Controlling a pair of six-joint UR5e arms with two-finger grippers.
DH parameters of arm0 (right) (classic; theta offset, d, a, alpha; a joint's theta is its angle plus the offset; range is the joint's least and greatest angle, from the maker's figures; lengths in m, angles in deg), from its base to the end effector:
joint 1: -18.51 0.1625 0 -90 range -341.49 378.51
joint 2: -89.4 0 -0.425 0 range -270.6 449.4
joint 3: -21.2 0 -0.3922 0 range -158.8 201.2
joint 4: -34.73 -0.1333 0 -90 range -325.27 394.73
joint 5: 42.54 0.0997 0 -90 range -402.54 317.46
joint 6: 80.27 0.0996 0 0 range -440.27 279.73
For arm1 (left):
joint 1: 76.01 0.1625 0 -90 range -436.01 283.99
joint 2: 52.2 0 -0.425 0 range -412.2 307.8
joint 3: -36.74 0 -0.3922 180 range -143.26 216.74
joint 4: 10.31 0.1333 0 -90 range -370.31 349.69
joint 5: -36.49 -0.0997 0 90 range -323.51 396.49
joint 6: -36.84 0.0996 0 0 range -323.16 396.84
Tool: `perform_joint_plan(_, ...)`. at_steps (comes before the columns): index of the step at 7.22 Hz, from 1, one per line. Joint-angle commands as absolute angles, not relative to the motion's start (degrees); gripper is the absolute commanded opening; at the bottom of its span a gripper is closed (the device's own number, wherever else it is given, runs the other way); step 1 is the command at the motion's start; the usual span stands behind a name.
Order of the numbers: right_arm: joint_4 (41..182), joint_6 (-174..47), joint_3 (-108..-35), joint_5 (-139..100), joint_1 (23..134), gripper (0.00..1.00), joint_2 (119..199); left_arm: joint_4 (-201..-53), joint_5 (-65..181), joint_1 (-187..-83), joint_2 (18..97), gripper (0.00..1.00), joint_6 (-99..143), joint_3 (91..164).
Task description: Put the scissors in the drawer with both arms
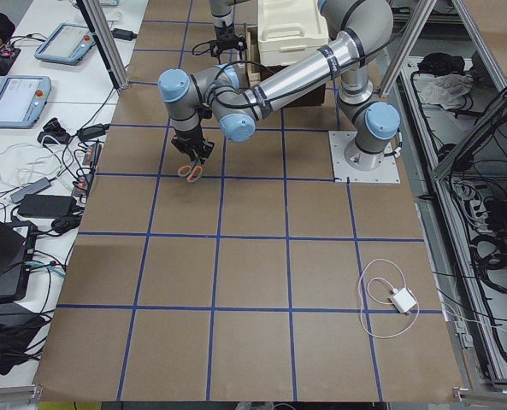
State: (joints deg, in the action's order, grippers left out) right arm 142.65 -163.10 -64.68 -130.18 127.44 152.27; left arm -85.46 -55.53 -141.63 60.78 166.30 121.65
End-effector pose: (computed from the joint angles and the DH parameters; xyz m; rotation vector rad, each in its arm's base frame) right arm 0.3393 -0.5658 0.2795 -2.3712 1.9320 0.0820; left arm 0.1433 -0.6305 0.3286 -2.4593 -1.8825 -0.0718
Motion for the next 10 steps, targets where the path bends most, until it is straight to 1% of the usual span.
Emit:
perform_joint_plan(1,143.18,-163.15,-60.65,-130.17,127.23,1.00,149.97,-85.46,-55.53,-141.58,60.83,0.00,166.30,121.65)
perform_joint_plan(3,143.27,-163.33,-59.83,-129.99,126.10,1.00,148.73,-85.46,-55.53,-141.67,60.83,0.00,166.30,121.73)
perform_joint_plan(6,143.97,-164.21,-55.53,-129.11,123.62,1.00,146.27,-85.46,-55.36,-141.67,60.92,0.00,166.30,121.73)
perform_joint_plan(10,148.63,-164.56,-55.26,-129.11,123.62,1.00,144.95,-85.46,-55.36,-141.76,61.00,0.00,166.30,121.82)
